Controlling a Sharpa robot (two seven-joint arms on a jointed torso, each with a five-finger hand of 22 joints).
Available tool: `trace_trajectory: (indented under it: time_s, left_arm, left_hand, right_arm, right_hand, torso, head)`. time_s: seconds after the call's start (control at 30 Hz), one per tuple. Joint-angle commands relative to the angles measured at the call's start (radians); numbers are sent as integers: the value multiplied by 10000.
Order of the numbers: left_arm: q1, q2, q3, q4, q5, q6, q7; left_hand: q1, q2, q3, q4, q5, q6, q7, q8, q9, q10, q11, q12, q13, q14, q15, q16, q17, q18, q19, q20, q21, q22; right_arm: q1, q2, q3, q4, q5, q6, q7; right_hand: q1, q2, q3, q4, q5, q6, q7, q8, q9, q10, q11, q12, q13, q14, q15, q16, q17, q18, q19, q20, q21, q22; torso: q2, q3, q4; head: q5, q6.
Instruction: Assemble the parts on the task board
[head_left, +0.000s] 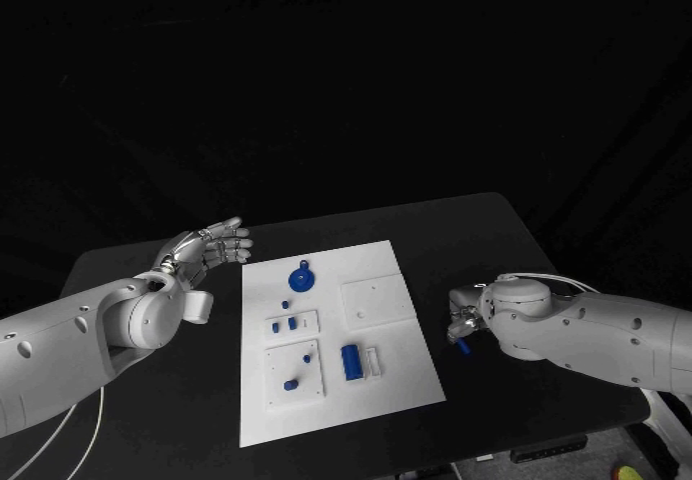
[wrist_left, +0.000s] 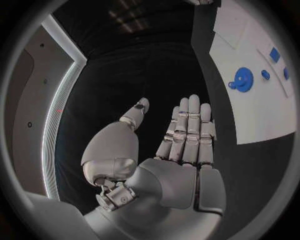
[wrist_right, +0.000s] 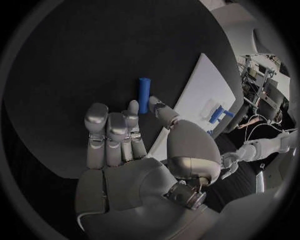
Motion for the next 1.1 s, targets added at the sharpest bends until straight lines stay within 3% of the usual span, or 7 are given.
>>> trace_trajectory:
  time_s: [0.03,0.3,0.6,0.7,1.0,1.1]
  left_arm:
    - [7,28,5,36,38,139,54]
    - [7,-1,5,31,38,123,49]
    - [7,2,5,35,38,127,45]
    - [7,8,5,26,38,120,44]
    - [6,32,5,19,38,136,43]
    - [6,64,5,-15,38,135,36]
  left_hand:
    - [-40,5,18,39,-20,-80,-17,37,-9,-81,-18,-12,-13,40,19,-46,14,139,-28,57,-41,11]
    - [-38,10,21,40,-20,-81,-17,39,-10,-82,-18,-11,-14,41,19,-49,19,139,-28,57,-42,13]
    - [-39,18,25,44,-20,-82,-17,41,-12,-83,-17,-12,-15,43,19,-53,25,139,-26,57,-43,16]
    - [-41,26,28,48,-20,-83,-16,42,-12,-83,-17,-11,-15,44,19,-55,28,139,-25,58,-44,18]
    - [-44,37,31,55,-20,-84,-16,44,-13,-83,-16,-11,-15,46,19,-58,34,139,-23,58,-45,20]
    - [-46,41,32,57,-20,-84,-16,45,-14,-83,-16,-11,-15,46,19,-59,36,139,-23,58,-46,21]
  right_arm:
    - [-543,267,-308,-62,173,687,251]
    - [-658,322,-309,-15,230,512,271]
    - [-653,162,-298,126,2045,-501,314]
    - [-620,71,-202,278,2252,-724,367]
    - [-65,-170,-54,724,2666,-950,442]
    - [359,-253,-47,862,3230,-980,474]
  right_hand:
    - [59,-14,11,-16,-70,79,18,-1488,-3379,1,-48,63,-5,-7,-59,-63,15,729,-66,-22,24,189]
    - [64,-107,-19,-8,-69,104,18,-1498,-3405,2,-47,54,-5,-7,-56,-66,17,729,-77,4,36,185]
    - [305,89,348,54,-69,386,-58,-1420,-3445,128,-119,80,-2,24,-110,-52,30,729,-35,38,75,166]
    - [140,66,348,80,-70,443,-74,-1417,-3470,162,-135,81,-2,36,-126,-39,39,729,-3,55,94,162]
    - [-62,54,345,100,-70,564,-112,-1394,-3500,214,-171,75,-5,51,-158,-12,60,729,52,48,132,158]
    - [-100,38,344,107,-70,583,-119,-1392,-3508,222,-179,71,-6,51,-167,-7,66,729,60,42,137,156]
  torso:
    - [0,-6,2]
    - [-2,-4,2]
    - [-3,-5,8]
    - [-5,-7,7]
    - [-3,-7,7]
    - [-1,-1,9]
  head:
    - [-10,-1]
    - [22,-26]
    - [34,-13]
    - [36,-8]
    - [57,29]
    - [159,-21]
